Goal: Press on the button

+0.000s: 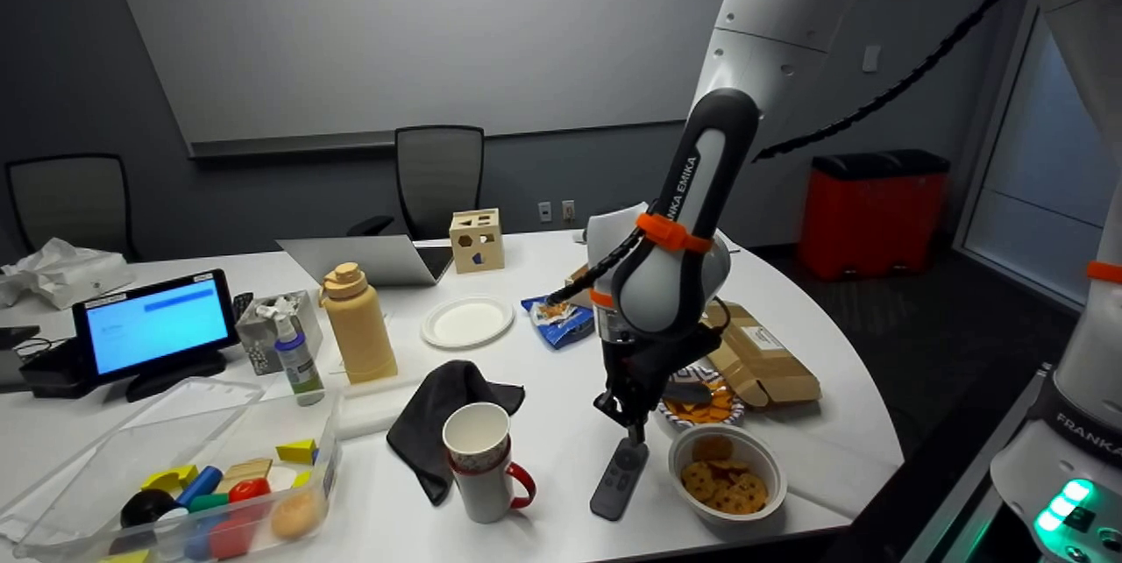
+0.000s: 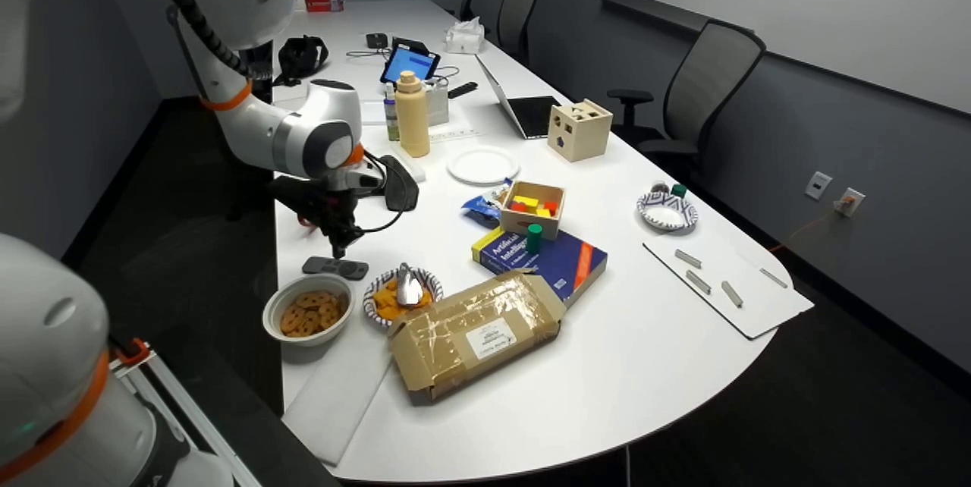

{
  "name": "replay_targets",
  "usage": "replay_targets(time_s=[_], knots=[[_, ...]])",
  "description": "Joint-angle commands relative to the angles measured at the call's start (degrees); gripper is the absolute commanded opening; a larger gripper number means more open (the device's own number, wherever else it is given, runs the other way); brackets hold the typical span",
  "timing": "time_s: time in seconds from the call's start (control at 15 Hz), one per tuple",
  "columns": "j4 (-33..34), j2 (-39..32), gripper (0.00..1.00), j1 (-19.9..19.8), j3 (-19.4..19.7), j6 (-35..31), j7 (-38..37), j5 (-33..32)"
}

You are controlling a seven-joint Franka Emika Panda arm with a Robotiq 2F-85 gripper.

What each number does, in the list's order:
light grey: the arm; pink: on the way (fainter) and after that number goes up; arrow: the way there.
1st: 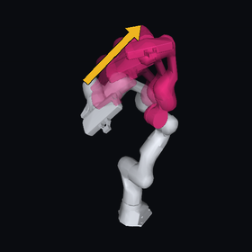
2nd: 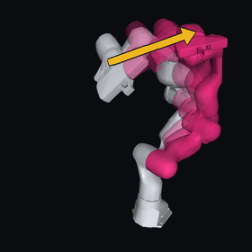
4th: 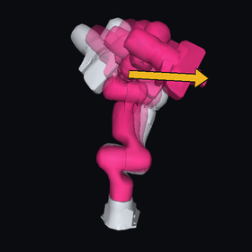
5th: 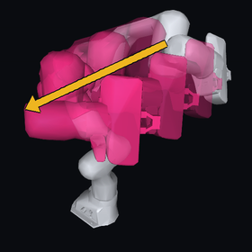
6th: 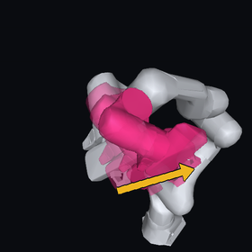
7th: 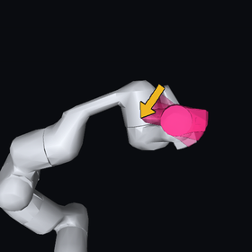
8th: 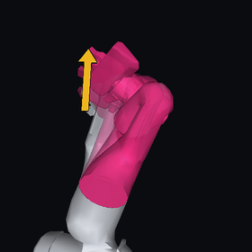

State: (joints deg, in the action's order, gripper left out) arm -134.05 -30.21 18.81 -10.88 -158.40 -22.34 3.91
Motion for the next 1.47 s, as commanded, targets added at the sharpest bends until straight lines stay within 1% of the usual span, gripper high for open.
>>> replay_targets(time_s=[0.0, 0.53, 0.73, 0.93, 1.13, 1.4], knots=[[3.1, -3.6, 0.0, 1.1, 0.4, -0.9, 0.2, 2.0], [6.6, -7.7, 0.0, 3.9, 2.8, -0.9, -1.6, 2.2], [7.2, -8.5, 0.0, 5.4, 4.3, -1.1, -3.0, 1.8], [9.0, -10.8, 0.0, 5.9, 4.8, -1.1, -3.0, 1.8], [10.8, -13.3, 0.0, 5.7, 4.1, -0.8, -2.4, 2.1], [11.5, -14.3, 0.0, 6.8, 4.6, 0.3, -2.8, 1.7]])
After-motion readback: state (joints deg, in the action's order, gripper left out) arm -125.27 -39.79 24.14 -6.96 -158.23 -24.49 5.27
